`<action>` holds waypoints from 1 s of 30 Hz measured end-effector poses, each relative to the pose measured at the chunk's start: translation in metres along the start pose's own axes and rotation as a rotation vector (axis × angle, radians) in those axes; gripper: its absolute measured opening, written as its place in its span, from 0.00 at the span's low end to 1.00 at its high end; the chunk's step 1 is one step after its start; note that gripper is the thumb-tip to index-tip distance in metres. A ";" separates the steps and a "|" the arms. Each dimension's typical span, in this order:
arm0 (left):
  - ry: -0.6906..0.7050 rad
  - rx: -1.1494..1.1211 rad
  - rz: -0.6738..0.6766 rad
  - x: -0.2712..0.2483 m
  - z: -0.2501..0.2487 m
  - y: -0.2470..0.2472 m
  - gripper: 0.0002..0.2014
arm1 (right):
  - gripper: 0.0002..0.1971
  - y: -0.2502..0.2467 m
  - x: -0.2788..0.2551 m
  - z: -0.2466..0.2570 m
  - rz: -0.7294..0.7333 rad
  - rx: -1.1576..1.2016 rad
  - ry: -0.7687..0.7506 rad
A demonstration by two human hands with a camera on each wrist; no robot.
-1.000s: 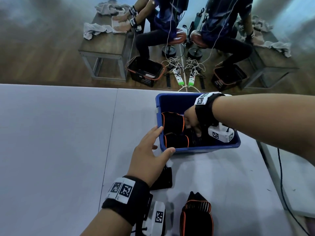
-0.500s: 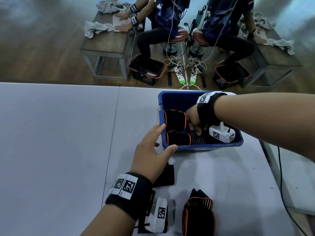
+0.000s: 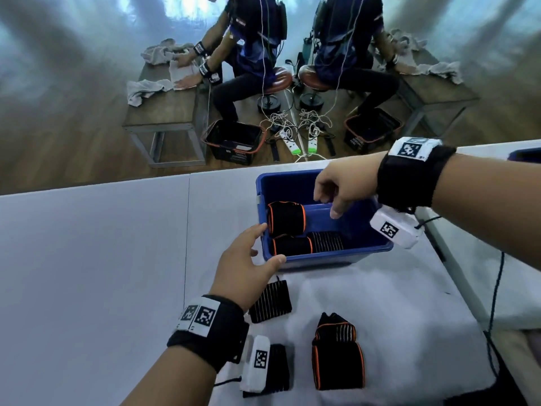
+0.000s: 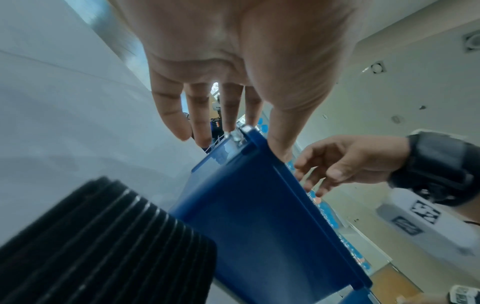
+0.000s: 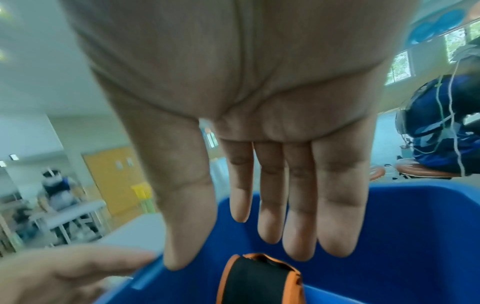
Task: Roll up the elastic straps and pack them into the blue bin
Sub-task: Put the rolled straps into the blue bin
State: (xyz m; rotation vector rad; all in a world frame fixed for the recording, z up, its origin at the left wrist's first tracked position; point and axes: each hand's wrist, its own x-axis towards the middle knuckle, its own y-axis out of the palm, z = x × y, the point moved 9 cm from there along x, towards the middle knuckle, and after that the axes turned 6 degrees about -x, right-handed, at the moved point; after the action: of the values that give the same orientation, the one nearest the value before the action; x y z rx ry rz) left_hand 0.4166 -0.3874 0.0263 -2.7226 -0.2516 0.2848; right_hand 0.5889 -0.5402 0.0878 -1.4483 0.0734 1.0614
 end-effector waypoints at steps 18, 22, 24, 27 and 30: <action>-0.031 0.078 -0.049 0.063 -0.010 0.010 0.26 | 0.46 0.249 -0.111 0.020 -0.097 0.145 -0.116; -0.042 0.100 -0.076 0.059 -0.007 0.024 0.27 | 0.48 0.270 -0.107 0.027 -0.117 0.130 -0.141; -0.051 0.105 -0.085 0.056 -0.005 0.031 0.27 | 0.43 0.271 -0.107 0.025 -0.129 0.158 -0.126; -0.081 0.095 -0.106 0.053 -0.003 0.033 0.26 | 0.38 0.270 -0.105 0.021 -0.131 0.187 -0.101; -0.079 0.107 -0.109 0.052 -0.002 0.033 0.26 | 0.36 0.270 -0.102 0.021 -0.124 0.179 -0.087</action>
State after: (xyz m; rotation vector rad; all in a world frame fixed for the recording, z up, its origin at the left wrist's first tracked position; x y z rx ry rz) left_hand 0.4711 -0.4068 0.0068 -2.5853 -0.3935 0.3646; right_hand 0.3529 -0.6378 -0.0486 -1.2285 0.0151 0.9896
